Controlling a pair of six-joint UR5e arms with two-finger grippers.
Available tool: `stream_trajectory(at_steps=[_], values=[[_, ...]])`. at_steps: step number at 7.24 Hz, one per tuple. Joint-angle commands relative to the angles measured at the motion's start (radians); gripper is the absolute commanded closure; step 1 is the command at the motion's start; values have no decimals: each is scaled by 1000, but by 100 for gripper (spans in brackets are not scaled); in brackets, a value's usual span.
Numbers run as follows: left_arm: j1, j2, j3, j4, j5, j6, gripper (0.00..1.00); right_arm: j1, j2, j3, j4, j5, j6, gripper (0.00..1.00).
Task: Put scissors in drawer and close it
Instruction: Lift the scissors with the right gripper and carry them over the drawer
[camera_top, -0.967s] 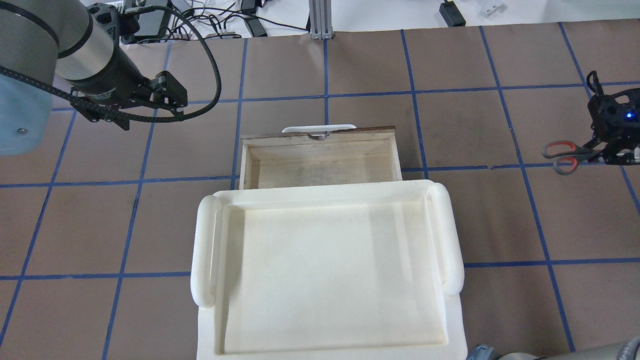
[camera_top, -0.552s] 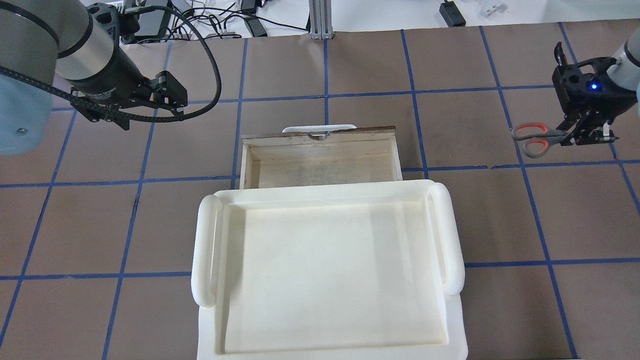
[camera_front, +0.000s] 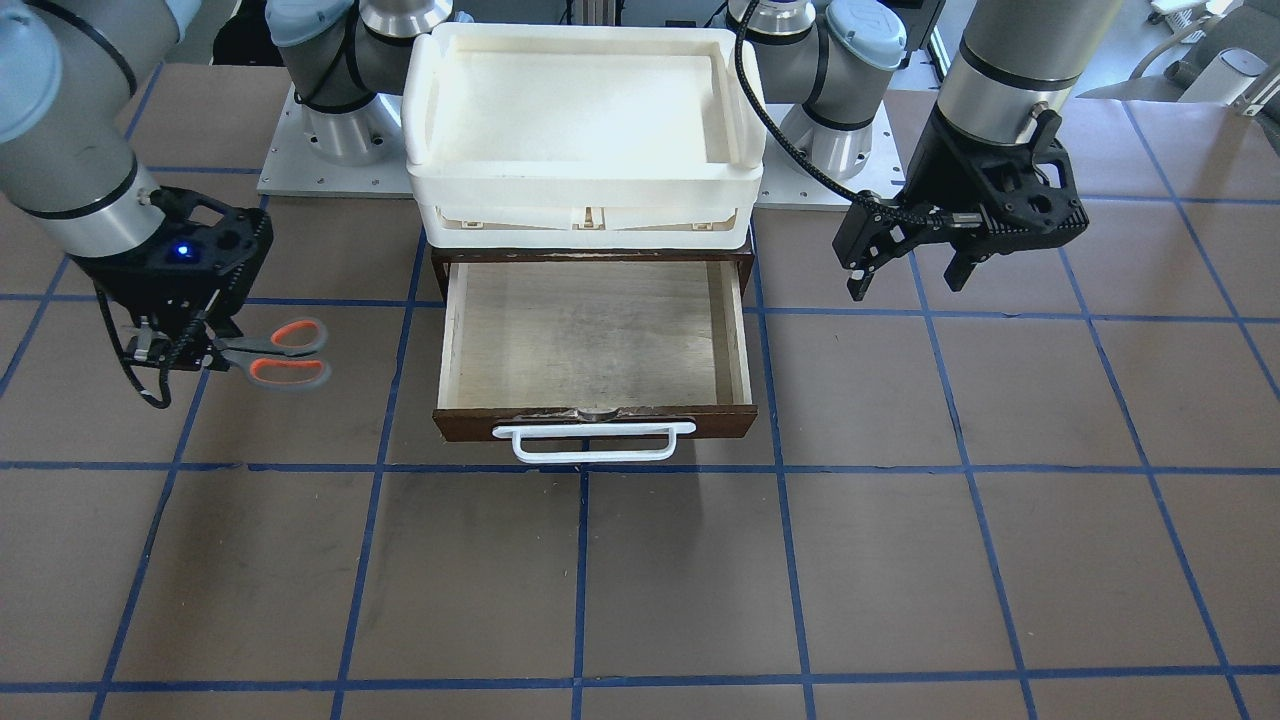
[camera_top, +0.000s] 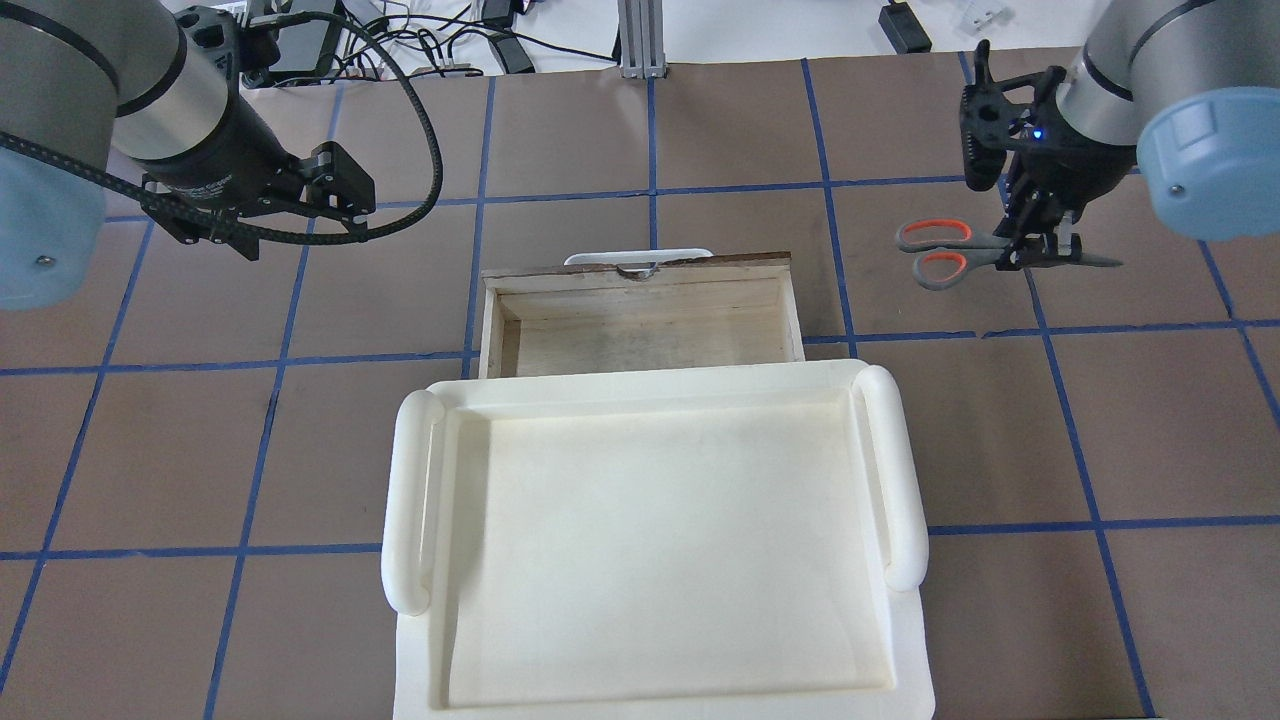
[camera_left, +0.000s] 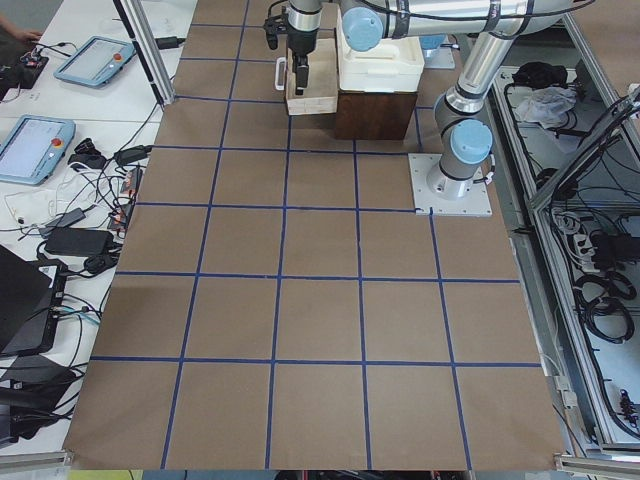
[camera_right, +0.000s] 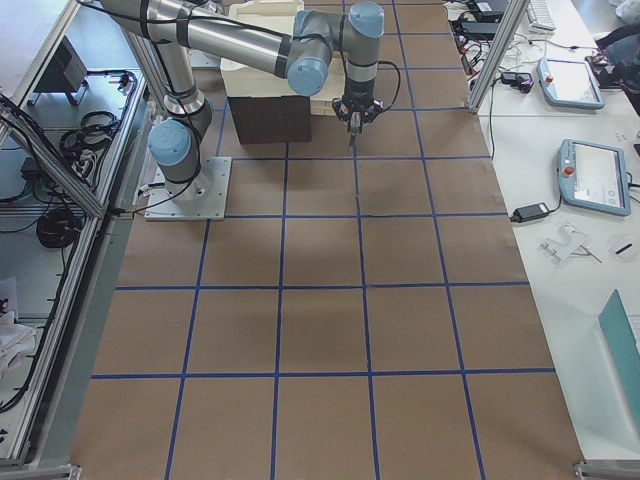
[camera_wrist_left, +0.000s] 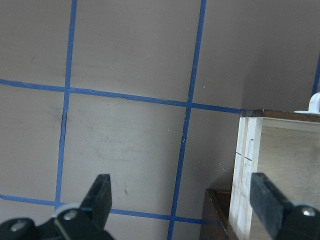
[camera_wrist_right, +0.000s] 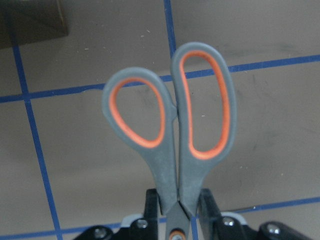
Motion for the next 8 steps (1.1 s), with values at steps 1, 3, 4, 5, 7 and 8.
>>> stream_trajectory(at_steps=[1, 3, 4, 5, 7, 8], values=[[-2, -2, 0, -1, 1, 2, 0, 150, 20, -35, 25, 4, 157, 100], [-2, 1, 0, -1, 1, 2, 0, 247, 46, -35, 11, 8, 237, 100], [-2, 1, 0, -3, 1, 2, 0, 302, 71, -35, 7, 7, 291, 100], [-2, 2, 0, -3, 1, 2, 0, 353, 92, -37, -48, -1, 320, 100], [0, 4, 0, -4, -1, 0, 0, 423, 116, -37, -66, 2, 407, 100], [-2, 2, -2, -4, 1, 0, 0, 452, 129, -37, -105, 7, 413, 100]])
